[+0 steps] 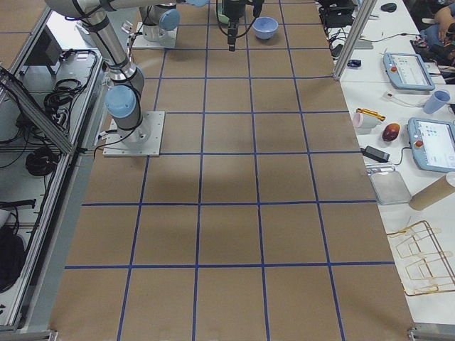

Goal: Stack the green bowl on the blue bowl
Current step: 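Lower the left gripper onto the green bowl's rim and close it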

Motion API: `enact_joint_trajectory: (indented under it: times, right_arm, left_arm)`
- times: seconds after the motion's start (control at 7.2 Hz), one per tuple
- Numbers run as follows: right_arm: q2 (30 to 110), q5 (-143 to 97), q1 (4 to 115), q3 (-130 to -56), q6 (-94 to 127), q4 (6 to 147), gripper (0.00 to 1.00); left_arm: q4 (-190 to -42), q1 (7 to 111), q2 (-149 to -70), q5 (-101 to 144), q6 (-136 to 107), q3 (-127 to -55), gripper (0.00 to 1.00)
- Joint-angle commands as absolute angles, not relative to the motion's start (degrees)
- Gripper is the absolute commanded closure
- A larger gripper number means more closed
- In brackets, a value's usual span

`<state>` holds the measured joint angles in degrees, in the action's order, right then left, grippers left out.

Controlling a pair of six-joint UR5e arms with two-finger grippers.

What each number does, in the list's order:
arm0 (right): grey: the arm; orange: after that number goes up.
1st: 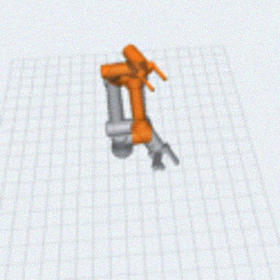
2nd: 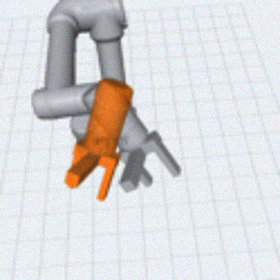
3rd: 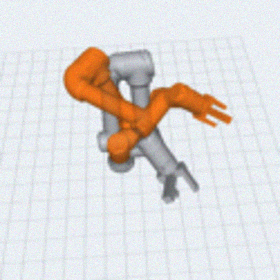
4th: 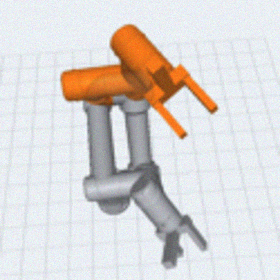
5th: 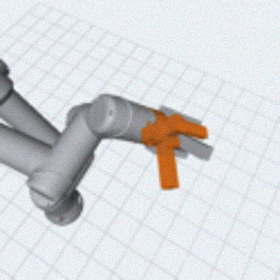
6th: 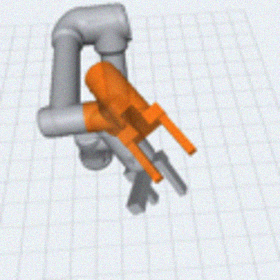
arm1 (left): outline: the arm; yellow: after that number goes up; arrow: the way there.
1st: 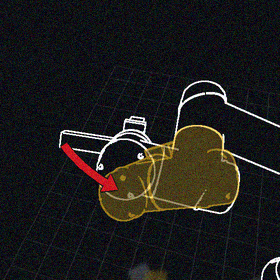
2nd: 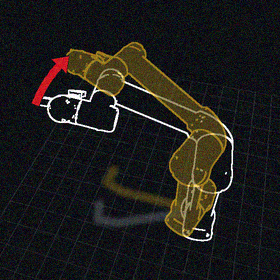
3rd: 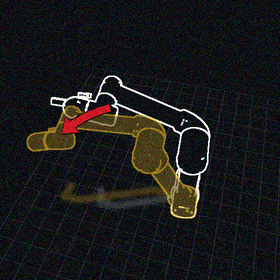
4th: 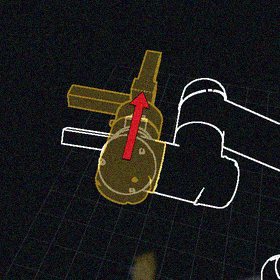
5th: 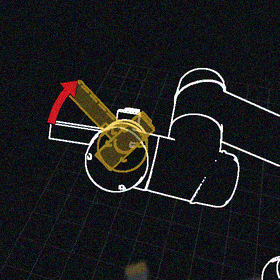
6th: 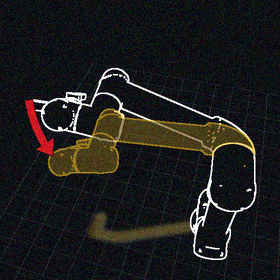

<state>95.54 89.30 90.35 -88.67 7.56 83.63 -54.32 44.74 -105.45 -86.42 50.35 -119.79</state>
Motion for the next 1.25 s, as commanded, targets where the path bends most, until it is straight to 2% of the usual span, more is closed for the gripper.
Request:
enact_joint_trajectory:
  times: [0.0, 0.69, 1.11]
  right_arm:
    - [95.5, 89.3, 90.4, -88.7, 7.6, 83.6, 0.0]
    - [95.5, 89.3, 90.4, -88.6, 7.6, 83.6, 0.0]
    - [95.5, 89.3, 90.4, -88.6, 7.6, 83.6, 0.0]
  left_arm:
    - [-54.3, 44.7, -105.6, -86.4, 50.3, -119.8, 0.98]
    - [-54.3, 44.8, -105.1, -86.4, 49.2, -119.3, 1.0]
    - [-59.6, 45.6, -103.4, -85.5, 48.5, -115.2, 1.0]
